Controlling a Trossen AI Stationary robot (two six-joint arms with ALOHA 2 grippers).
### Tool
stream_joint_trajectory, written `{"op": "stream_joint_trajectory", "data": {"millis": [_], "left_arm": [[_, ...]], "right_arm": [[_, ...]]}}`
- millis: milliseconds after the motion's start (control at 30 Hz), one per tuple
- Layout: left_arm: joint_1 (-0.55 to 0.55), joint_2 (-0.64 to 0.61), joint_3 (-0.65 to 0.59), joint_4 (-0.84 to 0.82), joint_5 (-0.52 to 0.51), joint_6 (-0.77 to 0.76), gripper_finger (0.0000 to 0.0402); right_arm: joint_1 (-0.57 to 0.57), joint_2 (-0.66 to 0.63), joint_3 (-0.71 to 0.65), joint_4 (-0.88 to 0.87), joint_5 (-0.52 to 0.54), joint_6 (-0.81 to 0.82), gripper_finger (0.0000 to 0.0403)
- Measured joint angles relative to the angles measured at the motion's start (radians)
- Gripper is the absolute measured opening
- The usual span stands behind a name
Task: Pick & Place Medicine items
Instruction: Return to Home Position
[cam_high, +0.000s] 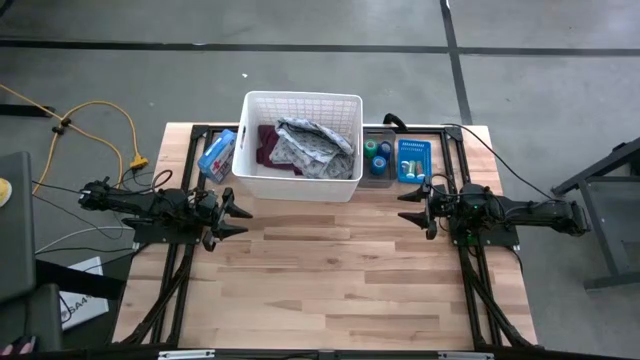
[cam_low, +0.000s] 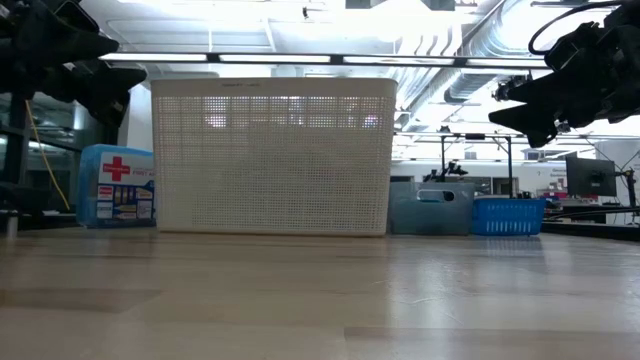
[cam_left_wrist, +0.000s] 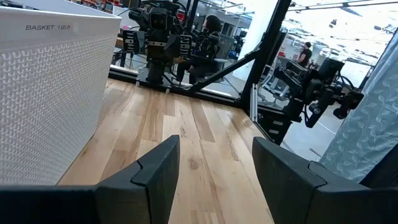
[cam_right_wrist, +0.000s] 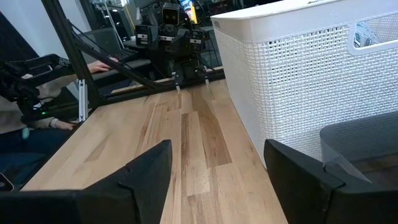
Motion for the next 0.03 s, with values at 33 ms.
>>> {"op": "stream_joint_trajectory", "data": {"millis": [33], "left_arm": [[0.000, 0.000, 0.000, 0.000, 0.000, 0.000, 0.0195]], "right_arm": [[0.000, 0.000, 0.000, 0.000, 0.000, 0.000, 0.0243]]}}
